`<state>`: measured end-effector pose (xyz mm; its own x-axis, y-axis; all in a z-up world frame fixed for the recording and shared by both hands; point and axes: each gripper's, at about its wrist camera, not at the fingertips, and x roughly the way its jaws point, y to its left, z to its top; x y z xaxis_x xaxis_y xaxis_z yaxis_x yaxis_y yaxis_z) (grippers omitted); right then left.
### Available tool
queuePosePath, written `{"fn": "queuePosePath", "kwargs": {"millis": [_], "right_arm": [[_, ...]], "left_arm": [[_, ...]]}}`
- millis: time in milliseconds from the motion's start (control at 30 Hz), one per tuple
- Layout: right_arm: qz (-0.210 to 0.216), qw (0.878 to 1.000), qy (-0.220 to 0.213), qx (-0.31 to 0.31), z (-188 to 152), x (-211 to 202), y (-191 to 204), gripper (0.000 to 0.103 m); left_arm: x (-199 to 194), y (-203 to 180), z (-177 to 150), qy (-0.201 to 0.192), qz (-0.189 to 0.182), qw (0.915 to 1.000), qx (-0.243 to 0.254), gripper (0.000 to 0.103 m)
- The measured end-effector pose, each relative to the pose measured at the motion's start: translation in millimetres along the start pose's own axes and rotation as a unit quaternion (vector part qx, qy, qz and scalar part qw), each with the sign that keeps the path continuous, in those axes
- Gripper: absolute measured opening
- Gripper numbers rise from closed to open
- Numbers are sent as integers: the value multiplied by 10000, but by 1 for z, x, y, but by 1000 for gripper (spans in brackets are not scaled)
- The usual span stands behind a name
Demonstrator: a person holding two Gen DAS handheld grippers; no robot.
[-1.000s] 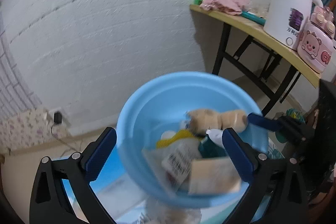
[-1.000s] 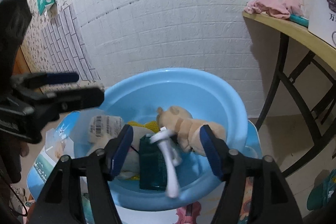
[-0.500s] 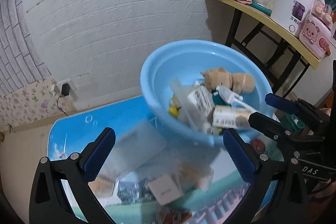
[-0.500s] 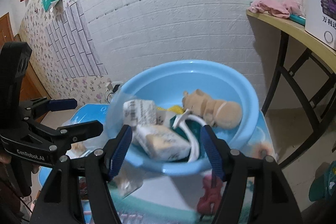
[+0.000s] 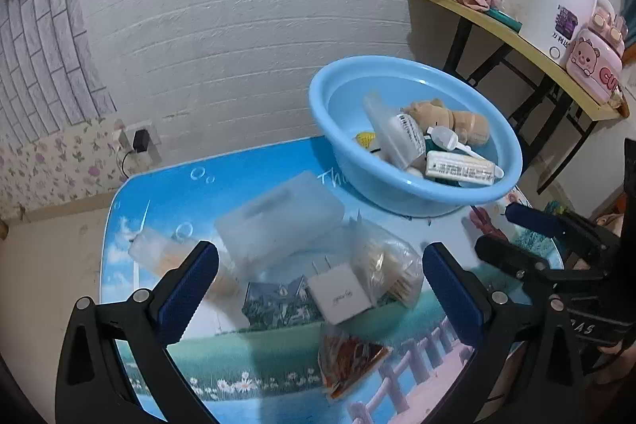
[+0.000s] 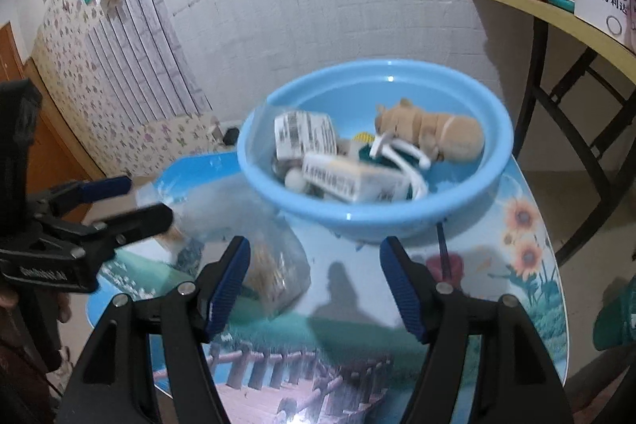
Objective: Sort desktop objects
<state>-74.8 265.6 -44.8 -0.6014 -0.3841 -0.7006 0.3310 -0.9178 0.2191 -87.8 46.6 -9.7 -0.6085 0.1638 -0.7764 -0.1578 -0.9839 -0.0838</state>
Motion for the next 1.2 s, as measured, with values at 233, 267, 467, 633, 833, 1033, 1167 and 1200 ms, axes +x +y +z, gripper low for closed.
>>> {"fn": "queuePosePath", "kwargs": {"millis": [233,267,467,633,833,1033,1167,1200], "right_arm": [[-43,9999,34,87,-9,-1,7,68],[-59,9999,13,152,-11,-2,6,68],[-100,9994,105,301,-19,3,4,68],[-126,9993,214,269,-27,7,6,68],[-93,9984,181,528,-32,6,3,68],[-83,9985,260,484,-34,10,9,68],[-23,9985,322,437,-38,12,14,68],[-5,9986,327,418,-38,12,16,68]], "left_arm": [[-7,10,-16,-19,118,9999,-14,103],[-8,11,-18,-21,130,9999,-12,103],[-8,22,-34,30,190,9998,-17,103],[-4,32,-47,124,243,9996,-120,103],[-1,37,-57,216,247,9994,-124,103],[-1,44,-63,247,268,9992,-151,103],[-3,54,-71,245,280,9990,-238,103],[-3,56,-73,259,287,9989,-255,103]]}}
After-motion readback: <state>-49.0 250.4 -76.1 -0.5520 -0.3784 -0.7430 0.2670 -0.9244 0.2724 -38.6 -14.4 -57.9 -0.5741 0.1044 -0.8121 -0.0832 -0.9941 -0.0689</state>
